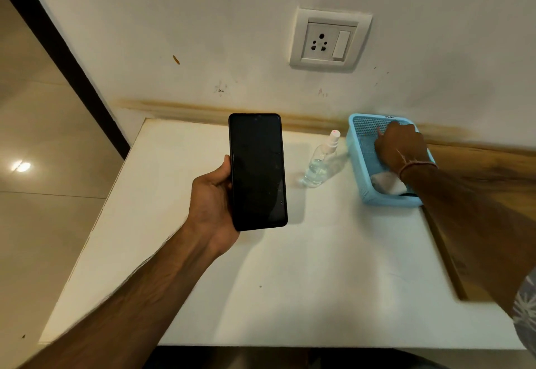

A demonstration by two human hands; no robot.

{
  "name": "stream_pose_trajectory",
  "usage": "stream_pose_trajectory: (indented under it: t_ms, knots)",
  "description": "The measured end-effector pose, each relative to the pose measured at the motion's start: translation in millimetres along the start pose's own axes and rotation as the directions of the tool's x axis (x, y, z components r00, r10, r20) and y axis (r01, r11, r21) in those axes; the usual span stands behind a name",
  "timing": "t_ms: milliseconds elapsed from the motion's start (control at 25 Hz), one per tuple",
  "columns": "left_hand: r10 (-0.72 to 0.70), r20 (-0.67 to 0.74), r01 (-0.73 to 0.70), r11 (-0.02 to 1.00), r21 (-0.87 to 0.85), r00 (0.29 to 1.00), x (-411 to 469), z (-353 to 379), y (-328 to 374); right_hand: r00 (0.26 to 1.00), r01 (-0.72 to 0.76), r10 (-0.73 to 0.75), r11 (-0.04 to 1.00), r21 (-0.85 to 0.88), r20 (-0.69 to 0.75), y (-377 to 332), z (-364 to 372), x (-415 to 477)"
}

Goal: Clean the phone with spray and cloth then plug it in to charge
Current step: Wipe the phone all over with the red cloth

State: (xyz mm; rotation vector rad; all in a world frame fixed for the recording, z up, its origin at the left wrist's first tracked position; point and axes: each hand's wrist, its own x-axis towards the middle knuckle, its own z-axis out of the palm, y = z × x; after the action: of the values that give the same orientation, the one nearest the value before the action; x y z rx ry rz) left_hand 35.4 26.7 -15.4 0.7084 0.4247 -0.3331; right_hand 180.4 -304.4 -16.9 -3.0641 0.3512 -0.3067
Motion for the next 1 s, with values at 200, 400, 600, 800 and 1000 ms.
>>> stream_pose_trajectory:
  t_ms: [200, 400, 600, 800, 1000]
  knots:
    - [0.002, 0.000, -0.002, 1.000, 0.005, 1.000, -2.0, 2.4, 1.3, 0.991, -0.038, 0.040, 0.999, 0.020, -0.132, 6.8, -44.8, -6.7]
    - [0.009, 0.008, -0.009, 1.000, -0.009, 1.000, -4.4, 3.5, 3.7, 0.935, 0.055, 0.122, 0.878, 0.475, -0.334, -6.6, -97.3, -42.1]
    - [0.020, -0.010, -0.020, 1.000, 0.010, 1.000, -6.1, 3.9, 3.6, 0.905, 0.207, 0.217, 0.528, 0.824, -0.367, -64.0, -124.6, -116.3]
    - [0.023, -0.005, -0.023, 0.999, 0.038, 1.000, -5.6, 4.9, 3.2, 0.986, -0.158, -0.091, -0.210, 0.965, 0.142, -127.4, -103.8, -186.4]
    - [0.040, 0.014, -0.042, 0.993, 0.111, 0.999, -0.2, -2.8, 2.7, 0.868, -0.439, -0.416, -0.388, 0.810, 0.271, -138.9, -84.1, -209.2]
